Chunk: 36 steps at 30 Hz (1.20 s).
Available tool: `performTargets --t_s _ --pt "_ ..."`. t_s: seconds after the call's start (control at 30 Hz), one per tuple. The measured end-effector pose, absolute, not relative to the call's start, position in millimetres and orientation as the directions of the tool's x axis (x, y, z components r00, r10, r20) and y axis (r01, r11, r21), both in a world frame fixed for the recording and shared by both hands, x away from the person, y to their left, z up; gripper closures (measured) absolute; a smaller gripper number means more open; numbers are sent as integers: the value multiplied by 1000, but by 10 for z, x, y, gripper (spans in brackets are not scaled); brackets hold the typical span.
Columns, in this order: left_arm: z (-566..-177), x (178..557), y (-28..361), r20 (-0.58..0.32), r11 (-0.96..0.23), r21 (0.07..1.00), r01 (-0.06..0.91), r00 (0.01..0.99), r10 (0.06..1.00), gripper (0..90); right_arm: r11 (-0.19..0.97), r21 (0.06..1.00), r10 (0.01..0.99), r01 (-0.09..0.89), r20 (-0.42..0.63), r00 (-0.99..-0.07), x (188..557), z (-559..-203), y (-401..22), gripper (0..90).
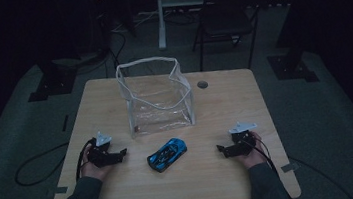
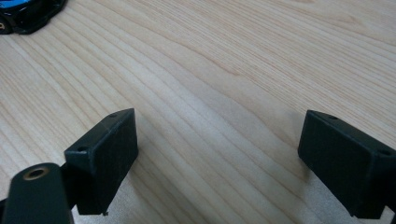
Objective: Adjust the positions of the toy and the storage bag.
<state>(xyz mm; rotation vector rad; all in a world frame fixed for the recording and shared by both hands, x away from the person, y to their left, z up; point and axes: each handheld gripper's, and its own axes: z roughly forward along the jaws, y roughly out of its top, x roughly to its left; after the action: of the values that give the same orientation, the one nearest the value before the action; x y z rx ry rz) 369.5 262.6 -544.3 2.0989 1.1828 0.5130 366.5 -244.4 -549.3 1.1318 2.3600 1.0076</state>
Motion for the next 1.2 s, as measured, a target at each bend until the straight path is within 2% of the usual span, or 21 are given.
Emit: performTargets --t_s 1.0,1.13,1.17,1.2 --pt "-5437 3689 2621 12 -369 708 601 513 858 179 439 723 770 533 3 -637 3670 -5490 -2445 142" --pt "-5420 3681 2634 -9 -364 711 602 525 851 226 434 721 775 540 7 -632 3666 -5474 -2447 210" --pt "-5416 3682 2641 -28 -352 714 606 527 849 226 433 720 777 543 7 -629 3662 -5463 -2445 246" --pt "-5414 3681 2641 -29 -353 712 607 528 849 226 446 717 768 536 1 -641 3654 -5440 -2440 319"
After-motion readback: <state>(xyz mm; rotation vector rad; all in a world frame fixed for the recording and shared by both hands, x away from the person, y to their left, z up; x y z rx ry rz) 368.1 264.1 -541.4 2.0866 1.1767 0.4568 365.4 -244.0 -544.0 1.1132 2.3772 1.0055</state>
